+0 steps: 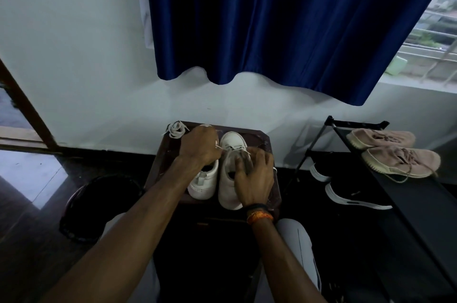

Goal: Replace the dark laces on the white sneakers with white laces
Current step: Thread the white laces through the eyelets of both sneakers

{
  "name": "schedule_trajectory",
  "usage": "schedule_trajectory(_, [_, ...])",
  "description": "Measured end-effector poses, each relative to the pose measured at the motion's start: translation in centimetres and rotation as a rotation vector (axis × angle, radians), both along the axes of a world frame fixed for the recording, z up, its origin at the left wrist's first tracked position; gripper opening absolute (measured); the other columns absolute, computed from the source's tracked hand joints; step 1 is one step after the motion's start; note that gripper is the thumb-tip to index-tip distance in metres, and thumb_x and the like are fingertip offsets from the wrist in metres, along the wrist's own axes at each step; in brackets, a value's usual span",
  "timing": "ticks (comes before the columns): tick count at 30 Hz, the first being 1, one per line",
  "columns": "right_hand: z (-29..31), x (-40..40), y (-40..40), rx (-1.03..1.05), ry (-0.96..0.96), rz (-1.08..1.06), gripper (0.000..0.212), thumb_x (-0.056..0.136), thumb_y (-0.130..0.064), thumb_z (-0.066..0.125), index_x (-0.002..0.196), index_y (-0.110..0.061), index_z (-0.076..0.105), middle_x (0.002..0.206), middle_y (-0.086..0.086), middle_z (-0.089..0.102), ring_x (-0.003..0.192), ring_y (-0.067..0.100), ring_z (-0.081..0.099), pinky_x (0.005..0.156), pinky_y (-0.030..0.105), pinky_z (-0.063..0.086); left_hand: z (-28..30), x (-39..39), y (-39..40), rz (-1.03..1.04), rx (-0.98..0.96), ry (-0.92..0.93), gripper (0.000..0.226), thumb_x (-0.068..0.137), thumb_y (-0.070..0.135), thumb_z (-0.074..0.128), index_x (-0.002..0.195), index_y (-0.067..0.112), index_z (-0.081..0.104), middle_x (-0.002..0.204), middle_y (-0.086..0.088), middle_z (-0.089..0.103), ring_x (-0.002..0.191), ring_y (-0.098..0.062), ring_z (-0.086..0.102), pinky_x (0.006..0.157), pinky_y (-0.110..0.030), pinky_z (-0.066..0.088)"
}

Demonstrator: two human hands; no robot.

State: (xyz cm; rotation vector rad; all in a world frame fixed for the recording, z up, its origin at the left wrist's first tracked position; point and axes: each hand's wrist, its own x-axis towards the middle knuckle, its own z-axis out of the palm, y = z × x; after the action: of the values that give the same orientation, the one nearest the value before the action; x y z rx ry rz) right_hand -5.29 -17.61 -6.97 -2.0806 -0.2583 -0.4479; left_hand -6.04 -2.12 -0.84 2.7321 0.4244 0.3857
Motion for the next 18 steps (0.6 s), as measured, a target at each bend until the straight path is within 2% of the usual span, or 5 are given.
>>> schedule_trajectory(5, [0.1, 0.9, -1.0, 0.123, 0.110, -0.002, 0.019, 0.090, -0.048, 0.068, 0.093, -0.029, 0.068, 0.098, -0.007, 0.065, 0.084, 0.004, 0.061, 0.080, 0.035, 0.054, 0.7, 0.2, 0.8, 0.047, -0.071, -0.055, 0.014, 0.078, 0.021, 0.078, 0.089, 0.013, 0.076, 0.103, -0.006, 0.067, 0.101, -0.028, 0.064, 0.072, -0.035, 0.048])
schedule_trajectory(9, [-0.6, 1.4, -1.8, 0.036, 0.155, -0.001, 0.030, 0.089, -0.056, 0.065, 0.092, -0.026, 0.070, 0.095, -0.006, 0.067, 0.084, 0.010, 0.064, 0.080, 0.034, 0.055, 0.8, 0.5, 2.3, 0.185, -0.258, -0.055, 0.022, 0.074, 0.037, 0.084, 0.079, 0.017, 0.079, 0.092, 0.002, 0.072, 0.089, -0.020, 0.068, 0.071, -0.031, 0.052])
schedule_trajectory(11, [-0.6, 1.6, -1.9, 0.018, 0.161, 0.000, 0.032, 0.090, -0.056, 0.064, 0.094, -0.025, 0.071, 0.096, -0.004, 0.068, 0.084, 0.011, 0.064, 0.079, 0.031, 0.054, 0.7, 0.4, 2.8, 0.245, -0.295, -0.055, 0.031, 0.072, 0.045, 0.082, 0.084, 0.018, 0.078, 0.098, 0.000, 0.072, 0.095, -0.022, 0.067, 0.075, -0.036, 0.056])
schedule_trajectory(14, [-0.7, 1.5, -1.8, 0.024, 0.158, -0.002, 0.029, 0.090, -0.053, 0.065, 0.093, -0.025, 0.070, 0.097, -0.004, 0.068, 0.083, 0.010, 0.064, 0.079, 0.031, 0.053, 0.5, 0.1, 2.9, 0.282, -0.221, -0.099, 0.031, 0.079, 0.041, 0.080, 0.094, 0.014, 0.076, 0.118, -0.002, 0.055, 0.115, -0.026, 0.047, 0.089, -0.046, 0.051])
schedule_trajectory(18, [-1.6, 1.9, -1.9, 0.205, 0.220, 0.041, 0.031, 0.091, -0.054, 0.057, 0.096, -0.027, 0.072, 0.103, -0.007, 0.069, 0.094, 0.006, 0.064, 0.089, 0.032, 0.051, 0.4, 0.0, 3.0, 0.239, -0.049, -0.124, 0.023, 0.081, 0.039, 0.077, 0.093, 0.020, 0.078, 0.142, -0.002, 0.044, 0.130, -0.030, 0.034, 0.106, -0.046, 0.031])
